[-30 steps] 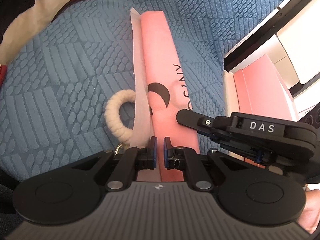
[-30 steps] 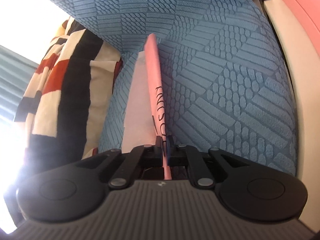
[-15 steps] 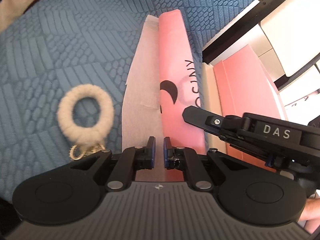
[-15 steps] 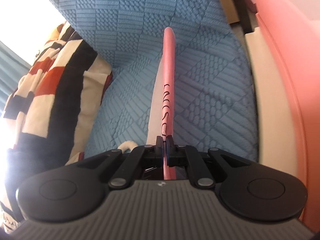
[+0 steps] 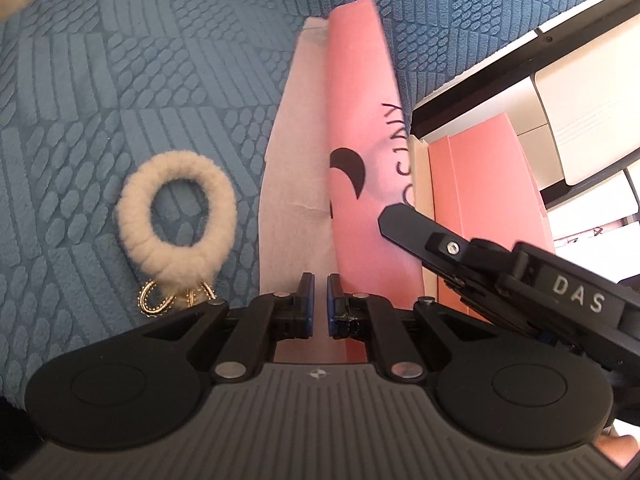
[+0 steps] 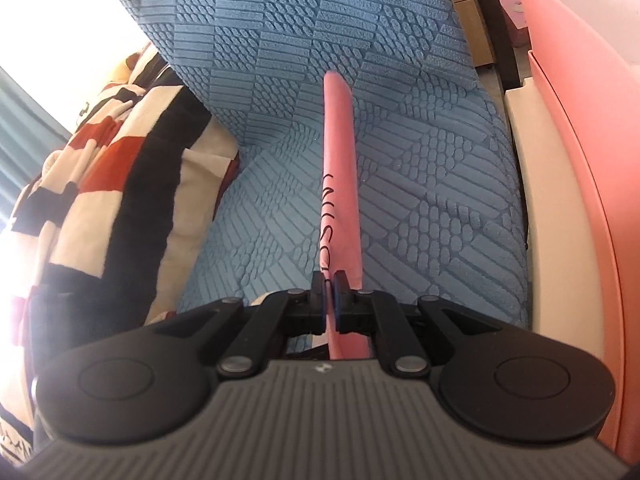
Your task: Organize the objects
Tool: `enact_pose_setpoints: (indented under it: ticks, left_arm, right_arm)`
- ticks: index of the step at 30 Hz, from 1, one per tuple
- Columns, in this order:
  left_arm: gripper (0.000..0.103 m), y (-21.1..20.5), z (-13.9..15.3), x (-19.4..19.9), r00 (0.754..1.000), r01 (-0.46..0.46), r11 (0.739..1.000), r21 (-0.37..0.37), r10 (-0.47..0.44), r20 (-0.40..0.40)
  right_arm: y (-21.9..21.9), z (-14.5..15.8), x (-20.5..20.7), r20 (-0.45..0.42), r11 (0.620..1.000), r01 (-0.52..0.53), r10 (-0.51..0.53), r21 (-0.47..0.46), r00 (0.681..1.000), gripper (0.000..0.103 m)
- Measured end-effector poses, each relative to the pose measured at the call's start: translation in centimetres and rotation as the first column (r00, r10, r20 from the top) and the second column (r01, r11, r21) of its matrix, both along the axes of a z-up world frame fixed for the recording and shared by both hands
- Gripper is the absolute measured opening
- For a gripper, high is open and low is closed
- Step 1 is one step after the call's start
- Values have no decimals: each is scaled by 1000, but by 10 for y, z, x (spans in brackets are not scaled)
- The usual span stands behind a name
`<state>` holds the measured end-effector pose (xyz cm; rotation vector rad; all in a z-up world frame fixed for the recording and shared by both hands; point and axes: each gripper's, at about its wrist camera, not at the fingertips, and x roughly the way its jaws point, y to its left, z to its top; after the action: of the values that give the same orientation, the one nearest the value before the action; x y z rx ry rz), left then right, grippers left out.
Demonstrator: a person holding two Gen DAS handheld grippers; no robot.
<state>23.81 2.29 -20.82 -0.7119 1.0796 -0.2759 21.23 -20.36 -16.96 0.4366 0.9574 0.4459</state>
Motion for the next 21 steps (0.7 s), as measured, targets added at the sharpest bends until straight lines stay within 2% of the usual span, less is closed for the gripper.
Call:
enact_pose_setpoints:
  ticks: [10, 17, 21]
  left_arm:
    - [9, 1, 7, -2, 1000, 4, 1000, 24, -5, 22]
    - [9, -2, 13, -1, 998, 20, 1000, -10, -19, 65]
    - [9, -8, 11, -5, 997, 50, 999, 17, -51, 66]
  right_arm:
    - [1, -6, 4, -17, 985, 61, -64, -161, 998, 7]
    - [-7, -12, 5, -40, 984, 80, -87, -157, 995, 7]
    - [-5, -11, 4, -40, 988, 76, -82, -136, 996, 7]
